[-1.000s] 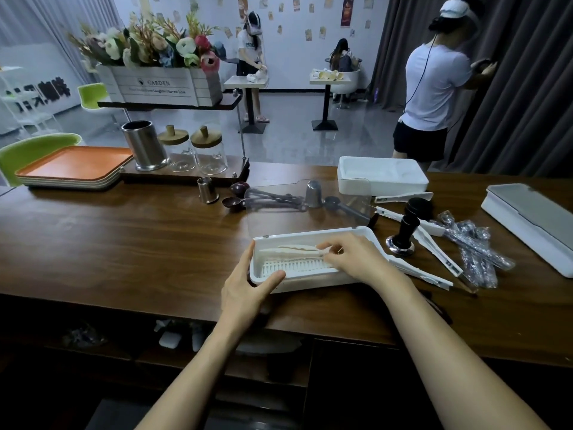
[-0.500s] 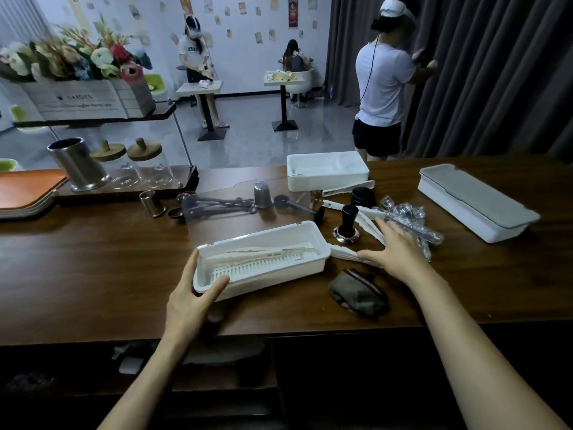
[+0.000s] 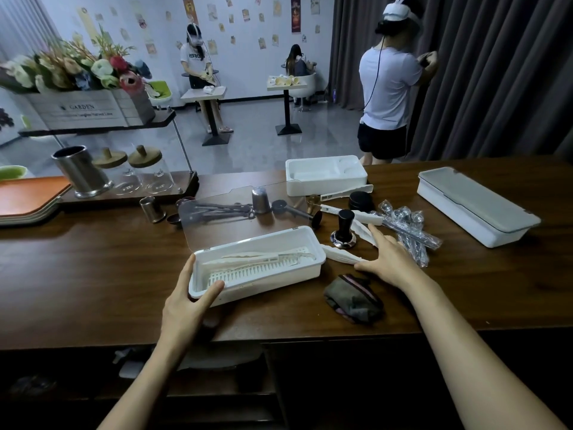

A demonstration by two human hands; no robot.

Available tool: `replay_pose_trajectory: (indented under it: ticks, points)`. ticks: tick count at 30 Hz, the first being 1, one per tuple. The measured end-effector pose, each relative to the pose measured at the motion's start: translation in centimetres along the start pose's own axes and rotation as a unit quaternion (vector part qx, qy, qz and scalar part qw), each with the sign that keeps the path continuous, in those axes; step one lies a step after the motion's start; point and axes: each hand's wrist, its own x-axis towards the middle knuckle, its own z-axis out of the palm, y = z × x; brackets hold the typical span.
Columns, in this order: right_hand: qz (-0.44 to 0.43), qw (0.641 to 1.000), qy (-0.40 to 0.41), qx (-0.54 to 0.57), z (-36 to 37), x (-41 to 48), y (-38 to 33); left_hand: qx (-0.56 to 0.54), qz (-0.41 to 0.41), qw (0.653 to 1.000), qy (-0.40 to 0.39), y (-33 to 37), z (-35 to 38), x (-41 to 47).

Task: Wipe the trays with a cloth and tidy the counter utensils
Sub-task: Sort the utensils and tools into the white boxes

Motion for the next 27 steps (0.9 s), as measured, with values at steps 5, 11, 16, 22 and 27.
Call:
replay_pose_trajectory:
  ticks: [5,11,16,22,27]
  points:
    - [0.011,0.999,0.021,0.046,-1.5,-0.6,1.0,-0.007,0.006,1.0,0.0,0.3,0.0,-0.2]
    - [-0.019,0.994,0.067,0.082,-4.6,-2.4,-0.4,-0.011,0.008,1.0,0.001,0.2,0.0,-0.2]
    - [-0.106,0.984,0.082,0.114,-5.9,-3.1,-4.6,-0.014,0.008,1.0,0.001,0.1,-0.1,-0.2]
    - [-0.225,0.96,0.021,0.163,-3.3,-3.4,-12.1,-0.013,0.01,1.0,0.0,0.0,-0.1,-0.2]
    - [-0.279,0.929,-0.036,0.241,0.3,-3.1,-18.1,-0.022,0.014,1.0,-0.007,0.2,-0.3,-0.2]
